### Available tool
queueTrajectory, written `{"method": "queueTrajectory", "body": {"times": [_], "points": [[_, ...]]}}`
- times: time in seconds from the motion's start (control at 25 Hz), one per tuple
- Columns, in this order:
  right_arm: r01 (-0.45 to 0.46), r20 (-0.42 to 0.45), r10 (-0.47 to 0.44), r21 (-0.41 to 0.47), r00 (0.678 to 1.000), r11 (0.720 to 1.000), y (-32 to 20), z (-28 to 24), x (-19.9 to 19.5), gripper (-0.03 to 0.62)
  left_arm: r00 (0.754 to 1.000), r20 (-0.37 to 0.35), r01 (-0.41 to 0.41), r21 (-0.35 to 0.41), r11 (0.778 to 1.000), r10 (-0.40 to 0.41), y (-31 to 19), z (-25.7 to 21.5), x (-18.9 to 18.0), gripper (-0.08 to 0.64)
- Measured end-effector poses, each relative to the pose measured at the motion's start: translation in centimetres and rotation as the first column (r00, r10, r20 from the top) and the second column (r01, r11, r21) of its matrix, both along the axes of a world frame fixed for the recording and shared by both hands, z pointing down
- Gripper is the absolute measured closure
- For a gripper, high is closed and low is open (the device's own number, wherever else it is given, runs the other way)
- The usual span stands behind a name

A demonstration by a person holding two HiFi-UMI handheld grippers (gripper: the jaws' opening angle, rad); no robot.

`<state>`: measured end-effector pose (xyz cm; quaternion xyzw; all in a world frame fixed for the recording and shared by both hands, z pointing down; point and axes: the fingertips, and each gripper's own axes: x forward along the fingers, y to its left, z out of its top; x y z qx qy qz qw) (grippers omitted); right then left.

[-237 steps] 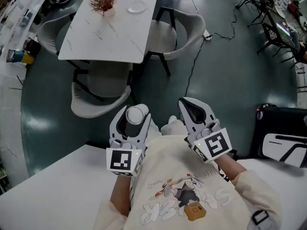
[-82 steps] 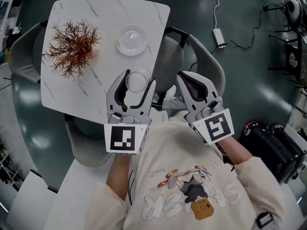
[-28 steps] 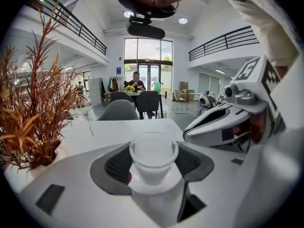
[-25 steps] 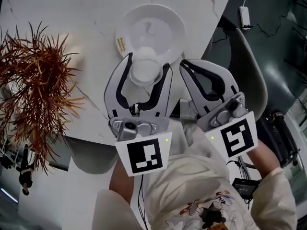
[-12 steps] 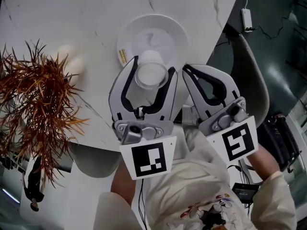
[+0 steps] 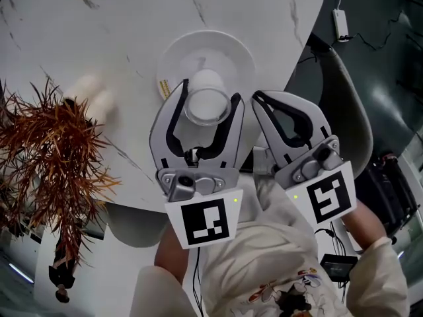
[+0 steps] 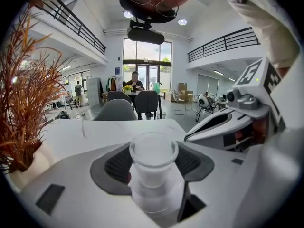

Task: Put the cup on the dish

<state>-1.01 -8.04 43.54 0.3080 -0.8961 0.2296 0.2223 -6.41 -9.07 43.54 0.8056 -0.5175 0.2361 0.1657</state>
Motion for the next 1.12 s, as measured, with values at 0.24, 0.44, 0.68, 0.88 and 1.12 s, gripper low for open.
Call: {"method": "queueTrajectory", "body": {"times": [0.24,0.44,0.68,0.88,1.12], "points": [[-0.01,-0.001,0.01,0.001,1.0,1.0,0.0,0.1,0.3,0.587,1.0,-0.004,0.009,0.015,1.0,-0.009,0.0,0.0,-0.3,0.282],[0.001,0.0,-0.001,0.0,1.0,1.0,0.3,-0.2,0.4,0.586,1.0,-0.001,-0.007,0.003,1.0,0.007,0.1,0.1,0.1,0.279],[-0.005,-0.004,0.005,0.025,1.0,1.0,0.3,-1.2,1.2,0.587,0.999,-0.033,0.022,-0.021,1.0,-0.023,0.5,0.2,0.0,0.23],[-0.012,-0.007,0.013,0.045,1.0,0.999,0.5,-2.6,2.2,0.586,0.998,-0.03,0.059,-0.01,0.998,-0.059,1.1,-0.7,-0.5,0.23],[-0.017,0.0,0.017,0.077,1.0,0.997,0.9,-4.9,2.6,0.586,0.993,-0.032,0.116,0.012,0.993,-0.116,1.9,-3.1,-1.5,0.232]]}}
